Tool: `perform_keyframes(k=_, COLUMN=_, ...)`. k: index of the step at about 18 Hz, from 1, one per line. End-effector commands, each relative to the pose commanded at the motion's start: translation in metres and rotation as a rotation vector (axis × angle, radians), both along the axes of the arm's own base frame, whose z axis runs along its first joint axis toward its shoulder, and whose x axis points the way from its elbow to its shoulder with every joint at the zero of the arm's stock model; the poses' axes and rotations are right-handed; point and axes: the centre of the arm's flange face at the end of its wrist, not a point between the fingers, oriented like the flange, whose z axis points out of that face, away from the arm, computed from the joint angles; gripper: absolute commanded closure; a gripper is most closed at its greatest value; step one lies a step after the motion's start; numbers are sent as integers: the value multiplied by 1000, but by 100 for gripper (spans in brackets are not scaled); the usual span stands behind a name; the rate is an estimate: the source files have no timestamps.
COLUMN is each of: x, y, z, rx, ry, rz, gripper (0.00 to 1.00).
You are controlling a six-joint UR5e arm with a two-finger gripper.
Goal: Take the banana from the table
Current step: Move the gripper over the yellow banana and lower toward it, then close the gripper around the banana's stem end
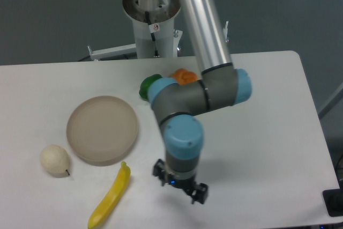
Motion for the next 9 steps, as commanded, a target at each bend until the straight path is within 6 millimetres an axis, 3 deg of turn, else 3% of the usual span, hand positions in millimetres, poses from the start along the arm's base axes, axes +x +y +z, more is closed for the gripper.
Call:
perform_keyframes(k=5, x=64, y=8, z=-10, rx=-23, ry=-19, rz=45, gripper=0)
perform_keyframes(k=9, x=86, y=5, z=-23, rx=-55, ry=-1, rz=20, gripper=0)
